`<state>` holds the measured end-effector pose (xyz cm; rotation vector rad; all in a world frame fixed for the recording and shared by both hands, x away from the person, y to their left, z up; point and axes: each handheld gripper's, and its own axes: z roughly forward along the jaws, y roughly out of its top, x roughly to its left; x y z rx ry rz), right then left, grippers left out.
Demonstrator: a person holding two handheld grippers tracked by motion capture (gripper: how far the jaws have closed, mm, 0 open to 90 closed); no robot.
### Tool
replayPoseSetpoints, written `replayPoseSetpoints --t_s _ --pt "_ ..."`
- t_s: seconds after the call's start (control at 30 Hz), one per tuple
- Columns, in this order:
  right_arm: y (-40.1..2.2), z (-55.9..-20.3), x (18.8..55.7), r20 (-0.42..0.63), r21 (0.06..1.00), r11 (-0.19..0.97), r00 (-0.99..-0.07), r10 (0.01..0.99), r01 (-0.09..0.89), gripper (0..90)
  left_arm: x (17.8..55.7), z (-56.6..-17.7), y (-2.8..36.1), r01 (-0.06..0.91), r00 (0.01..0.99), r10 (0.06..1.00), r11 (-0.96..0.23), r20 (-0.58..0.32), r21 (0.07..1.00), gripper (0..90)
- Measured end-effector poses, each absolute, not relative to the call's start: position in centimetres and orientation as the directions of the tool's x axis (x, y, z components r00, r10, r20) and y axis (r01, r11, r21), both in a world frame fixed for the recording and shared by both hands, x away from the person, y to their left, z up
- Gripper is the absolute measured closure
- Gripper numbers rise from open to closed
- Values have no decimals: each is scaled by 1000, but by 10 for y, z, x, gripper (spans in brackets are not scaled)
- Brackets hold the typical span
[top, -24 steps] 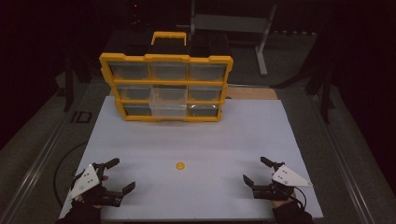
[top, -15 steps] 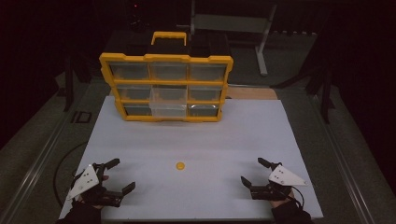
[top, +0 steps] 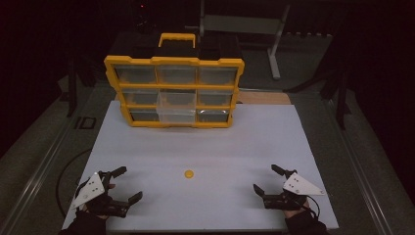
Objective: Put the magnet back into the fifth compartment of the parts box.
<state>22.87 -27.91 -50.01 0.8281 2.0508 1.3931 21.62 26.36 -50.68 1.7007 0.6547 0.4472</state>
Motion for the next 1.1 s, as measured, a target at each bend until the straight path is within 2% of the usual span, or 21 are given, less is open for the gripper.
replayPoseSetpoints --t_s 0.4,0.93,1.1 --pt "-279 -500 228 -69 939 279 -681 729 203 84 217 -505 260 190 769 637 -160 -46 969 0" --pt "-279 -498 228 -60 940 269 -677 734 209 84 222 -482 249 182 791 610 -177 -37 967 0" --pt "-279 -496 227 -50 944 255 -673 738 210 84 228 -470 240 161 800 600 -210 -3 964 0"
